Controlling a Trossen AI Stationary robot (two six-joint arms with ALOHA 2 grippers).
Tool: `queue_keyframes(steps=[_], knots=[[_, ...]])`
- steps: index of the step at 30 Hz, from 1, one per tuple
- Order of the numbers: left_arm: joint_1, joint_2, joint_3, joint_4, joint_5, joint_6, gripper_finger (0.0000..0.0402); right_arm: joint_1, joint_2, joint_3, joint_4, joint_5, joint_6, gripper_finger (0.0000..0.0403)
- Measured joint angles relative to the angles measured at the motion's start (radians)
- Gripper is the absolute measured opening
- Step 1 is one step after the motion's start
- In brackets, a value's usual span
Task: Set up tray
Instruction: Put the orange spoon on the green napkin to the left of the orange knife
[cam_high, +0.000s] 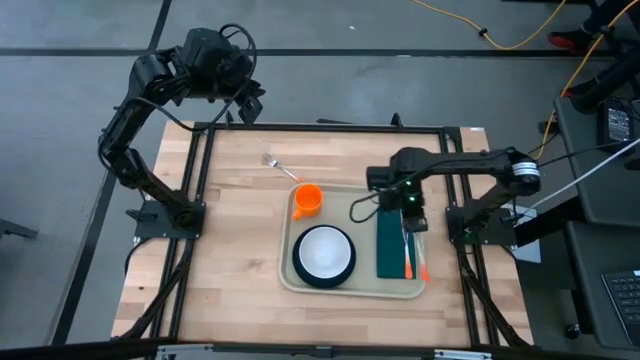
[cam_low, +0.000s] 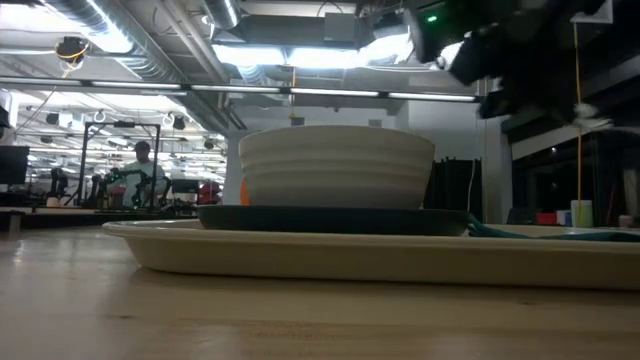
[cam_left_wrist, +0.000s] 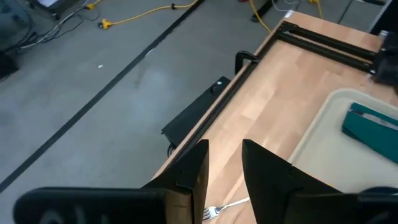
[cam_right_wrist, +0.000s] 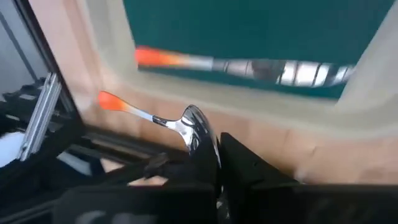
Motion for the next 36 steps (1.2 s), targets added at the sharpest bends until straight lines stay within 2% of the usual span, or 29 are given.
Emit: queue_keyframes(steps=[3, 8, 16, 19, 25, 36], knots=[[-0.014, 0.0, 0.0, -0.001, -0.023, -0.013, 0.009, -0.028, 0.058, 0.046, 0.087, 0.002, -0.064, 0.0008], [-0.047, 0.0, 0.0, -0.008, -0.059, -0.036, 0.009, -0.09, 0.092, 0.059, 0.226, -0.053, -0.073, 0.0008], [-0.093, 0.0, 0.0, -0.017, -0.134, -0.047, 0.009, -0.169, 0.087, 0.052, 0.228, -0.081, -0.143, 0.0008], [-0.101, 0.0, 0.0, -0.017, -0.151, -0.054, 0.009, -0.194, 0.086, 0.018, 0.262, -0.116, -0.151, 0.0008], [-0.101, 0.0, 0.0, -0.017, -0.159, -0.066, 0.009, -0.245, 0.086, -0.083, 0.281, -0.118, -0.191, 0.0008], [-0.101, 0.0, 0.0, -0.016, -0.21, -0.073, 0.009, -0.267, 0.086, -0.185, 0.397, -0.162, -0.201, 0.0008]])
